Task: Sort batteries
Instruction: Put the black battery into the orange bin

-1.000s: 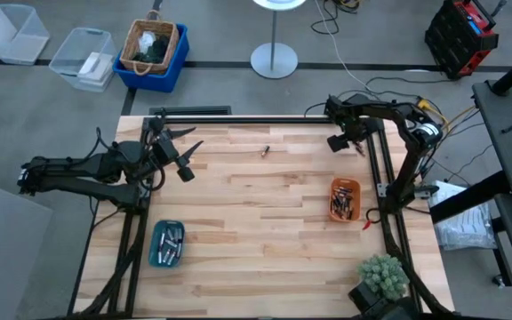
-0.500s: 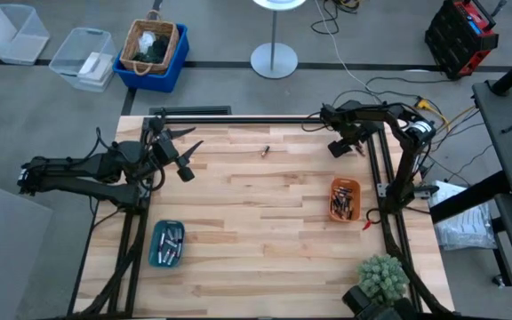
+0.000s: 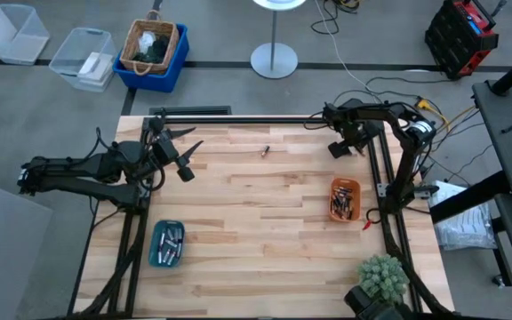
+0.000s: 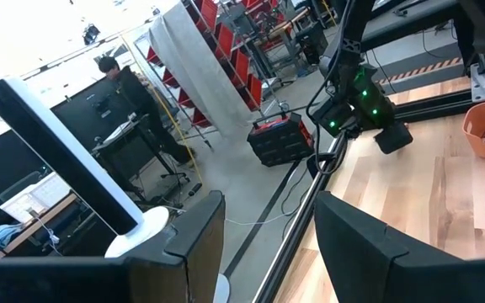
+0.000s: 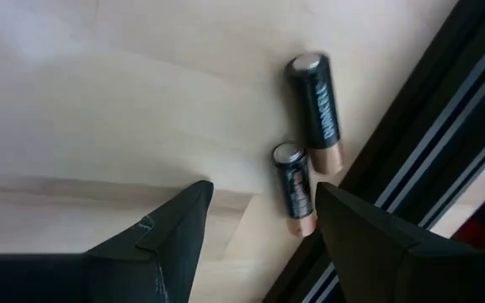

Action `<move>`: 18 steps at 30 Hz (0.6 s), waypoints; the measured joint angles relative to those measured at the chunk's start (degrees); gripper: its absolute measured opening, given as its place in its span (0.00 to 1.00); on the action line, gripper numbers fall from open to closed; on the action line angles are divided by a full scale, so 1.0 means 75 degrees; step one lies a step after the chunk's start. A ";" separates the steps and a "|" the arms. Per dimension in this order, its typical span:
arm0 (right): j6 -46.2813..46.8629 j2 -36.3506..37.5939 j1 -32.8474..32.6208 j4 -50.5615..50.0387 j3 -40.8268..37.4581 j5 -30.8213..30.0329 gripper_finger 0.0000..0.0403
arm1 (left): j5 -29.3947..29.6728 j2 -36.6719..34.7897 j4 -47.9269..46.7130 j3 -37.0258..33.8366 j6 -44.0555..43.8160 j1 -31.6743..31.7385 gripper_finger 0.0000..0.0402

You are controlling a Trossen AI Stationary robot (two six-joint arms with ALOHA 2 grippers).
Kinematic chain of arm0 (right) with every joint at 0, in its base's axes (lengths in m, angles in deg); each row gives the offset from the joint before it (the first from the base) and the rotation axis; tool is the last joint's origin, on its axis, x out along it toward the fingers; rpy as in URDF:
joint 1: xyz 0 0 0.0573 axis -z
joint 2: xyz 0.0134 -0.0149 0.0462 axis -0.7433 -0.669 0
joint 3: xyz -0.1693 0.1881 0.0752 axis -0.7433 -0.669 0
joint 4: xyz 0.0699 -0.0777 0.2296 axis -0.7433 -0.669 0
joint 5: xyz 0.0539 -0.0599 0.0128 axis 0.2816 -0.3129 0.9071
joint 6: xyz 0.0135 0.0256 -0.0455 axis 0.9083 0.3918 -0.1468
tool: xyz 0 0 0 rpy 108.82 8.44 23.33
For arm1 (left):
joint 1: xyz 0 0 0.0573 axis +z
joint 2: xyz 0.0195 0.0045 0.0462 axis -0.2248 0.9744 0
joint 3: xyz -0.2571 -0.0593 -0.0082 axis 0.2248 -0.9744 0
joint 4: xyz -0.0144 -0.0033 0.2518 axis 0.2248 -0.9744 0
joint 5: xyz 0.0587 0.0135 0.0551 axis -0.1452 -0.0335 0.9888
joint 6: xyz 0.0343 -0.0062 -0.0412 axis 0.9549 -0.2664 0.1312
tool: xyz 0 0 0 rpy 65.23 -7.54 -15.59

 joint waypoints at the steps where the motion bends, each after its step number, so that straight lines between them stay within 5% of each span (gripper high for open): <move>1: 0.0037 0.0000 0.0018 -0.0026 -0.0002 0.0133 0.54 | 0.0000 0.0000 0.0000 0.0000 0.0000 0.0000 0.41; 18: -0.0588 0.0023 0.0064 -0.0234 -0.0040 0.0705 0.54 | -0.0001 0.0000 -0.0003 0.0000 0.0000 0.0000 0.41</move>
